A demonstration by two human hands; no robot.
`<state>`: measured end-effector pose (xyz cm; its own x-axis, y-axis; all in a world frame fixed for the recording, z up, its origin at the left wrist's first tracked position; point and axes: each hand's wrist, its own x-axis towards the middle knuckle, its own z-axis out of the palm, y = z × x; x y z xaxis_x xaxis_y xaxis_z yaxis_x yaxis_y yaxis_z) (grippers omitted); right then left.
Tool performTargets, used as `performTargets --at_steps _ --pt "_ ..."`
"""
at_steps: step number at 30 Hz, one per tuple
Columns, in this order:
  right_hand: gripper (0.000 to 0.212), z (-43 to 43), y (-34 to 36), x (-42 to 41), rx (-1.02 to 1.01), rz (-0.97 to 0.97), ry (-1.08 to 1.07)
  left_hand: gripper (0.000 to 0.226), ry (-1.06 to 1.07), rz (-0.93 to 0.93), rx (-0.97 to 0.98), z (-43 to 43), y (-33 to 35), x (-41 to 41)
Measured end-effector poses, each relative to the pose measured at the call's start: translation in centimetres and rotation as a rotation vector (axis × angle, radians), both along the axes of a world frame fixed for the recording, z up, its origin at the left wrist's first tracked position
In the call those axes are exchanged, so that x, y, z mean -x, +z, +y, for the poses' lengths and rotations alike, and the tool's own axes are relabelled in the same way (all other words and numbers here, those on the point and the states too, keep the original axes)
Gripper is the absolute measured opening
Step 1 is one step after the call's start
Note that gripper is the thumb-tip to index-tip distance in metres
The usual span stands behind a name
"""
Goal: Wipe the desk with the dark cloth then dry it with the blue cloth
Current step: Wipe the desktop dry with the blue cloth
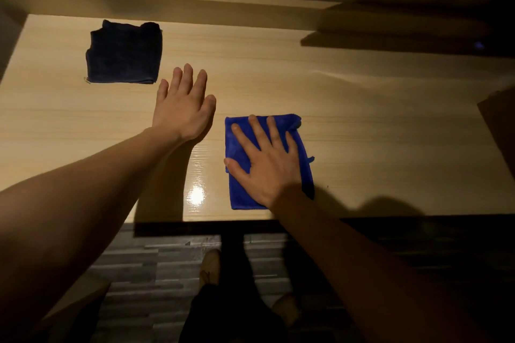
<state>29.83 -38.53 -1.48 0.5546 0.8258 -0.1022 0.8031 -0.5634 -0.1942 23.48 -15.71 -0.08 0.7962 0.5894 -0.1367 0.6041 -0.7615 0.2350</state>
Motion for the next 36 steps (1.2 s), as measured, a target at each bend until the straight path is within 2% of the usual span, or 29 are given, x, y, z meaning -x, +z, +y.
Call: performTargets --at_steps 8,10,13,16,19,21,23,29,36 --pt "0.064 -5.2 1.7 4.7 0.075 0.045 0.075 0.065 -0.067 -0.155 0.09 -6.3 1.7 -2.7" --pt "0.058 -7.3 2.5 5.1 -0.02 0.109 0.105 0.063 -0.065 -0.176 0.133 -8.5 1.7 -4.2" --pt "0.042 -11.0 3.3 5.2 -0.313 0.26 0.067 0.063 -0.017 -0.14 0.181 -10.6 1.1 -5.7" --pt "0.047 -12.5 4.8 3.2 -0.39 0.433 -0.089 0.072 0.013 -0.058 0.113 -11.4 0.3 -6.1" --pt "0.051 -11.5 6.6 -1.9 -0.456 0.375 -0.176 0.079 0.006 -0.022 0.053 -11.6 -0.2 -6.2" --pt "0.046 -9.6 7.8 -6.5 -0.513 0.324 -0.227 0.081 0.01 -0.005 0.027 -11.6 -0.4 -6.3" --pt "0.042 -6.6 8.4 -11.5 -0.472 0.301 -0.258 0.08 0.02 0.005 0.005 -11.7 -0.7 -6.5" --pt "0.045 2.6 6.1 -23.0 -0.258 0.05 -0.162 0.079 0.036 -0.005 -0.027 -11.6 -1.4 -6.6" --pt "0.066 7.4 1.7 -27.1 0.042 -0.022 -0.074 0.078 0.05 -0.012 -0.051 -11.6 -2.1 -6.6"
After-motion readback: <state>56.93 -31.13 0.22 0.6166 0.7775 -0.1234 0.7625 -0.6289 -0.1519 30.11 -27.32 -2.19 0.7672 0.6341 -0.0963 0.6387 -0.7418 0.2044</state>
